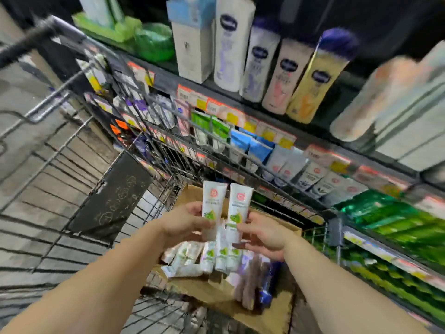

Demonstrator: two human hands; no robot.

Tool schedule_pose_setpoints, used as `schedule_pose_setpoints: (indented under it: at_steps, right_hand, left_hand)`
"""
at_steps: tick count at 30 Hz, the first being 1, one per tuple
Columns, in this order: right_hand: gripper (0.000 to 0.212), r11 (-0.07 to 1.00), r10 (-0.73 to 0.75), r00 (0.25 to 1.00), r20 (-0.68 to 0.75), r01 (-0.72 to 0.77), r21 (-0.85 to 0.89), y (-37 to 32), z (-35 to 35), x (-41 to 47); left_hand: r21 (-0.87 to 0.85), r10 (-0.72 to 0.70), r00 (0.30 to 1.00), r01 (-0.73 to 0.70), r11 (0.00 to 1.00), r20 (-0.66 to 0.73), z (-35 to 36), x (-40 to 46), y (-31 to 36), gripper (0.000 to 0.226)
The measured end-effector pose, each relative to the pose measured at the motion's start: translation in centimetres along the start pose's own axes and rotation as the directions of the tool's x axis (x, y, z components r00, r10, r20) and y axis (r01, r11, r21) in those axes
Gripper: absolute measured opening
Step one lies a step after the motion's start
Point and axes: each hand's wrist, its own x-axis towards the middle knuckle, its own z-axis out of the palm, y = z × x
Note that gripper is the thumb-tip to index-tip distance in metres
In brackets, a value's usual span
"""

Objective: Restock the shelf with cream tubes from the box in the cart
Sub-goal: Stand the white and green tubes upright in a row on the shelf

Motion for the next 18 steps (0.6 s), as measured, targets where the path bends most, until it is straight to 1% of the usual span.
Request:
schedule_pose_setpoints:
  at_steps: [2, 3, 5, 6, 7, 8, 9, 11, 13, 14, 16, 18]
  right_hand:
    - [0.035, 0.996, -0.086, 0.996, 0.012, 0.086, 0.017, -1.6, -0.1, -4.1]
    - [0.039, 0.992, -0.124, 0.992, -0.014, 0.124, 0.023, -2.4, -0.4, -6.1]
    - [0.053, 0.976, -0.216, 0.974, -0.071, 0.216, 0.006, -3.8, -1.6, -10.4]
    - [0.058, 0.964, -0.264, 0.959, -0.101, 0.265, 0.000, -4.5, -2.4, -12.9]
    - [0.060, 0.953, -0.299, 0.944, -0.141, 0.302, -0.001, -5.1, -3.3, -15.6]
    - [0.060, 0.943, -0.326, 0.927, -0.184, 0.333, 0.005, -5.5, -4.4, -18.2]
    - [0.059, 0.930, -0.358, 0.906, -0.226, 0.368, 0.002, -5.8, -5.6, -21.1]
    - [0.049, 0.892, -0.437, 0.850, -0.295, 0.451, -0.023, -5.8, -8.4, -27.0]
    - [0.034, 0.863, -0.482, 0.796, -0.365, 0.504, -0.039, -4.9, -12.1, -32.8]
    - [0.032, 0.848, -0.499, 0.762, -0.412, 0.528, -0.049, -4.2, -14.1, -35.8]
    - [0.034, 0.814, -0.533, 0.688, -0.493, 0.576, -0.077, -2.1, -18.5, -41.7]
    - [0.031, 0.791, -0.551, 0.618, -0.561, 0.601, -0.114, 0.7, -22.8, -47.5]
  left_hand:
    - [0.045, 0.061, 0.995, -0.065, 0.997, 0.075, 2.7, -1.9, 3.4, 0.034]
    - [0.064, 0.094, 0.990, -0.101, 0.993, 0.105, 4.1, -2.8, 5.1, 0.032]
    - [0.080, 0.156, 0.972, -0.172, 0.982, 0.177, 7.4, -4.7, 8.5, 0.028]
    - [0.099, 0.195, 0.957, -0.220, 0.970, 0.213, 9.2, -5.5, 10.0, 0.031]
    - [0.130, 0.235, 0.942, -0.271, 0.954, 0.239, 11.3, -6.3, 11.6, 0.039]
    - [0.163, 0.274, 0.924, -0.323, 0.932, 0.266, 13.4, -6.8, 13.0, 0.046]
    - [0.184, 0.292, 0.912, -0.352, 0.918, 0.287, 15.8, -7.5, 14.5, 0.046]
    - [0.195, 0.284, 0.892, -0.366, 0.910, 0.351, 21.3, -8.4, 17.1, 0.040]
    - [0.265, 0.289, 0.854, -0.427, 0.865, 0.433, 27.8, -9.2, 19.1, 0.034]
    - [0.292, 0.305, 0.834, -0.466, 0.835, 0.460, 31.4, -9.6, 19.8, 0.030]
    - [0.291, 0.332, 0.802, -0.514, 0.807, 0.496, 38.9, -10.1, 20.7, 0.024]
    - [0.266, 0.369, 0.757, -0.569, 0.778, 0.540, 46.8, -10.8, 20.6, 0.026]
